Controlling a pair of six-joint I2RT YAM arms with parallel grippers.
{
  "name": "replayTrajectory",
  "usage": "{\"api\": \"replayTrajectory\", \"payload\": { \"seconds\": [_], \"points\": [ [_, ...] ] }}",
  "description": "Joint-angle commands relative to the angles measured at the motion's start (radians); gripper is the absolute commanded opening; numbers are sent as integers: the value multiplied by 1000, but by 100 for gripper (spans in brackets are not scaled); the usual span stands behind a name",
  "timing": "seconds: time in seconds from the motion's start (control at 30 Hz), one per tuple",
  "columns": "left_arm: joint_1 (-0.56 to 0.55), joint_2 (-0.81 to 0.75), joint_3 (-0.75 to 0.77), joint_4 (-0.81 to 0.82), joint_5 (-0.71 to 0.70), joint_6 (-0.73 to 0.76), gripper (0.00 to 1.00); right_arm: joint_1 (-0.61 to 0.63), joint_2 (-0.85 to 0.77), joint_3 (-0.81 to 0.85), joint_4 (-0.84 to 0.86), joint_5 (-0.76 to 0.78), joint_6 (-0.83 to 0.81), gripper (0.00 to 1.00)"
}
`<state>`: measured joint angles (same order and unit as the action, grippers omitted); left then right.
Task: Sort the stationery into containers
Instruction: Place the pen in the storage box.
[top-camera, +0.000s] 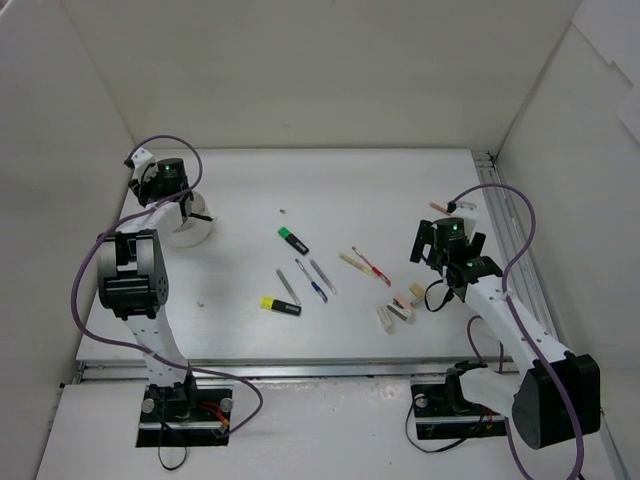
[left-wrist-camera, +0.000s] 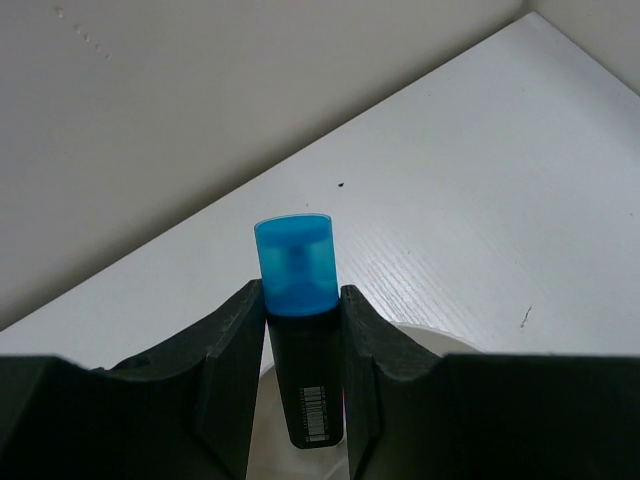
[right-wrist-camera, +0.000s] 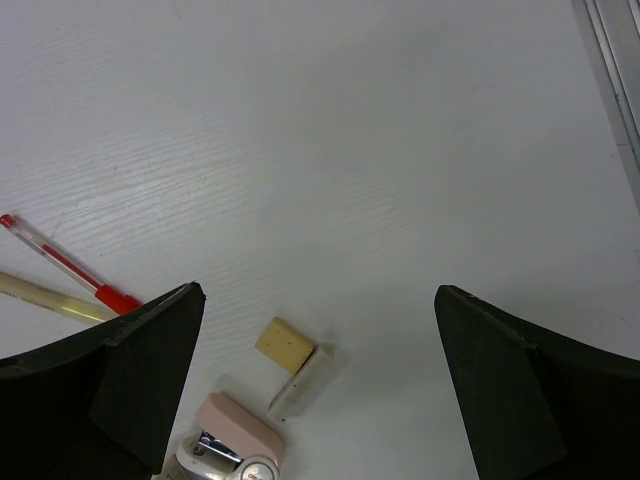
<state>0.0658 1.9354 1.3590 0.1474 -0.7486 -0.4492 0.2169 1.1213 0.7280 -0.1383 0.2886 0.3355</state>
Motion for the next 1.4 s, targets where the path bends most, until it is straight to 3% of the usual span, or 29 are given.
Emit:
{"api": "replayTrajectory", "payload": {
  "seconds": [0.0,0.7,0.9,1.13,1.27,1.33,1.37],
  "points": [
    [9,-90,12,38,-11,-39,15,-2,-43,30,36,20,0,98],
    [9,-171,-100,55,43,-101,32,-4,-71,17,36,21,5,98],
    [9,-210,-136,44,64,-152,48,-2,-75,16,37,23,5,98],
    [-9,-318,-179,44,83,-151,56,-5,-101,13,36,6,7,98],
    [-29,-418,-176,-9,104,-141,75,-4,-130,5,36,-14,8,98],
    [-52,-492,-153,-96,142,-151,96,-4,-152,-1,39,-35,13,98],
    [-52,-512,-141,-142,162,-176,99,-5,-161,-4,40,-43,16,98]
  ]
}}
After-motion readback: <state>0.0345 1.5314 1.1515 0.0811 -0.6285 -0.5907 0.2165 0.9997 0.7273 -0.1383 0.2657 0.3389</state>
